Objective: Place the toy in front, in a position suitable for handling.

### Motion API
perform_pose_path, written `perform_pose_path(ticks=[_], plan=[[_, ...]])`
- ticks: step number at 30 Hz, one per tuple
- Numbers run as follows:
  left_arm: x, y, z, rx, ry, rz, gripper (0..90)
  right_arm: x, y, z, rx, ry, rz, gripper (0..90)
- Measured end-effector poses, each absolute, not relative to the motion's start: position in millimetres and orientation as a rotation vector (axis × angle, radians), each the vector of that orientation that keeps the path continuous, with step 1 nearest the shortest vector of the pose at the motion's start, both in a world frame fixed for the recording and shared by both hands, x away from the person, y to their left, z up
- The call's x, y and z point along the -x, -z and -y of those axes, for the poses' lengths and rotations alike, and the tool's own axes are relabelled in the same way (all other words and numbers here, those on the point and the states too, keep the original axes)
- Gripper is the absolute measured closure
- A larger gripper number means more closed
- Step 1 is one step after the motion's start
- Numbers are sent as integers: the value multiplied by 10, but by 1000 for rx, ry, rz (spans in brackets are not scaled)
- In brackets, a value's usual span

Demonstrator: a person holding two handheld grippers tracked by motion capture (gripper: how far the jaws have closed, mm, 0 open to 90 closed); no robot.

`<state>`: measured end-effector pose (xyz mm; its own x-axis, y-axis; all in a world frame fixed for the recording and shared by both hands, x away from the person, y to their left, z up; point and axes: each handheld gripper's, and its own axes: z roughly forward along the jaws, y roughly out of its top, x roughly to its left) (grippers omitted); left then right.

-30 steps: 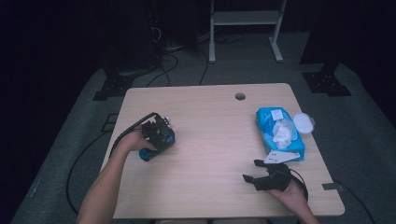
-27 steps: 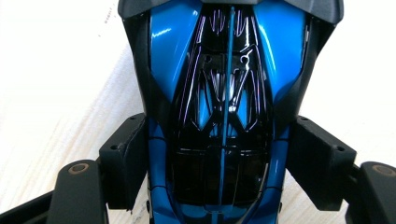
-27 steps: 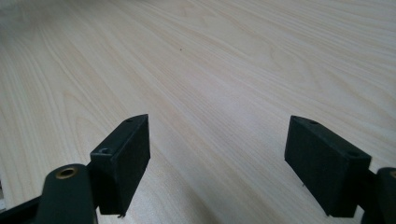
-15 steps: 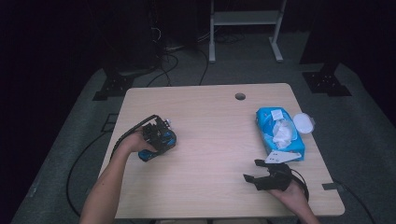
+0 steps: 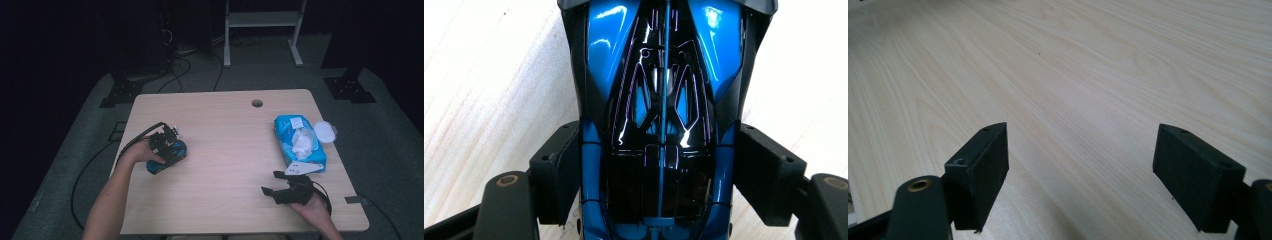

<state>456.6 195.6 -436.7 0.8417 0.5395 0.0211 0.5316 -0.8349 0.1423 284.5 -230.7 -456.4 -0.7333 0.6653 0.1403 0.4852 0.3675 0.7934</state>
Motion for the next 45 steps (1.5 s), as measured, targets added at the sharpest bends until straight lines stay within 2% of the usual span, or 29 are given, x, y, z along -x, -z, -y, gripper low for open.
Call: perform_pose_path(ticks=[27, 38, 45], plan=[[-4557, 4421, -2014, -2973, -45, -784, 257, -2834, 4561, 2320, -1030, -1299, -2421, 215], [-4497, 4406, -1999, -3014, -128, -728, 265, -2834, 4555, 2340, -1039, -1308, -2411, 215], [-4476, 4390, -2003, -3022, -120, -712, 266, -2836, 4556, 2341, -1042, -1311, -2411, 215]])
